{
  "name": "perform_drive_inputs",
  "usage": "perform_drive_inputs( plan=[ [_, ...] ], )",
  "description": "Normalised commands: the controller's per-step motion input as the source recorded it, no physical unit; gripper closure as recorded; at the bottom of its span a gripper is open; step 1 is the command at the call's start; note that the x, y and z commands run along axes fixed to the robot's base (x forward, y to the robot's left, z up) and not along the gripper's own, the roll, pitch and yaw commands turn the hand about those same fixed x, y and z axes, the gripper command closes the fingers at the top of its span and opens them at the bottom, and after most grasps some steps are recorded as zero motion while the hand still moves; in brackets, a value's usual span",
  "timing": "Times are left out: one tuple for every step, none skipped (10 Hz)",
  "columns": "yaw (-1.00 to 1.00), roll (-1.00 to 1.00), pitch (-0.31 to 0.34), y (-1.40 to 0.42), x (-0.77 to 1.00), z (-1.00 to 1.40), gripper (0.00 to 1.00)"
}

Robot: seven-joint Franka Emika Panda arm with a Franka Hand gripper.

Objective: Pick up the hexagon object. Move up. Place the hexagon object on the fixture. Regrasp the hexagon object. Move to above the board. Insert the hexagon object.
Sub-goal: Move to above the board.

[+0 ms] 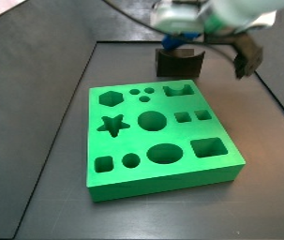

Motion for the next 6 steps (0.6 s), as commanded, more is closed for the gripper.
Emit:
perform_drive_inputs(
  plan=[
    [0.48,0.03,0.189,-0.08,0.06,1.00,1.00],
    [0.46,0.03,0.075,-0.08,0.06,1.00,1.00],
    [0.40,0.02,-0.052,-0.07,0.06,1.00,1.00],
    [0.32,0.03,-0.143,-0.07,0.06,1.00,1.00],
    [0.27,0.03,-0.177,-0.07,0.05,1.00,1.00],
    [0.18,0.03,-0.217,-0.07,0.04,1.00,1.00]
  ],
)
